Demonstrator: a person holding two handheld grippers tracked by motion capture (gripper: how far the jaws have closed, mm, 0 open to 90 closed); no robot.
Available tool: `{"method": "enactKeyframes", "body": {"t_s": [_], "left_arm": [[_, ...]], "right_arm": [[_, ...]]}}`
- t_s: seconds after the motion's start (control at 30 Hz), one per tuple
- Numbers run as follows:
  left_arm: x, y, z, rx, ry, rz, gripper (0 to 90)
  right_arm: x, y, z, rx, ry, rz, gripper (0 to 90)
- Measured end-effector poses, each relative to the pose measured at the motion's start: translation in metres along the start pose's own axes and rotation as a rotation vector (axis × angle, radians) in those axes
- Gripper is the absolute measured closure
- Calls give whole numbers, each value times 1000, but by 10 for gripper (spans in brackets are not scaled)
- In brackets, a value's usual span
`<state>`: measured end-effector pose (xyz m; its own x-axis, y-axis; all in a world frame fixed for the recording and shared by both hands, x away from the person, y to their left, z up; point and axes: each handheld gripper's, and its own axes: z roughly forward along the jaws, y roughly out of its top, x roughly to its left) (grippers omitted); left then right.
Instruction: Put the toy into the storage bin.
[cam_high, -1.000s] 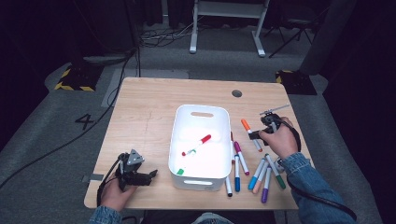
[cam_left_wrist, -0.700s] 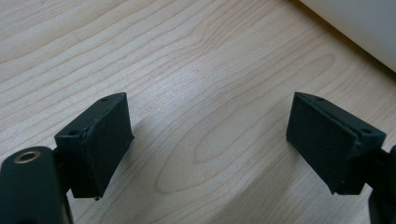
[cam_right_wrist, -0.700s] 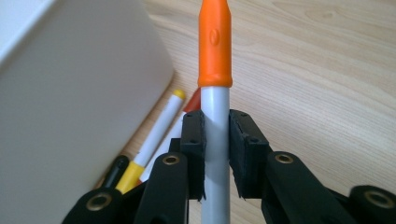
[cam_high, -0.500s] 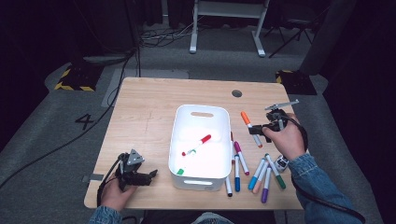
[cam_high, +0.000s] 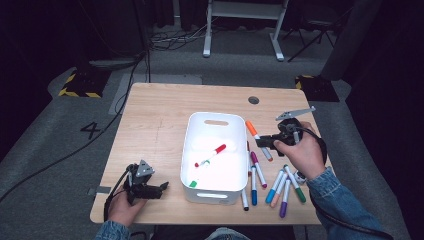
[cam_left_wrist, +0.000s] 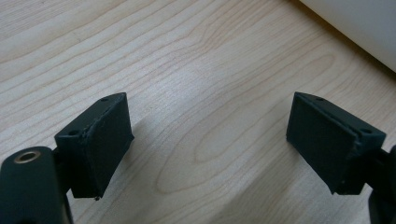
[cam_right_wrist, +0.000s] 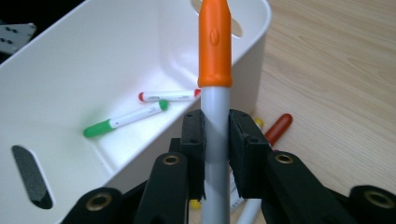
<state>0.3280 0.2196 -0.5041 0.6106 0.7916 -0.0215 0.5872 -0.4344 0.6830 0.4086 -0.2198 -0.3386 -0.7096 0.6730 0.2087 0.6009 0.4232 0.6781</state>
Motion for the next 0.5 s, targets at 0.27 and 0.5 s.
{"method": "enactKeyframes", "body": {"t_s": [0.27,0.5], "left_arm": [[0,0,0,0,0,0,144],[0,0,0,1,-1,1,144]], "right_arm": [[26,7,1,-3,66,-49,770],[43,11,2,-2,103,-85,770]]}}
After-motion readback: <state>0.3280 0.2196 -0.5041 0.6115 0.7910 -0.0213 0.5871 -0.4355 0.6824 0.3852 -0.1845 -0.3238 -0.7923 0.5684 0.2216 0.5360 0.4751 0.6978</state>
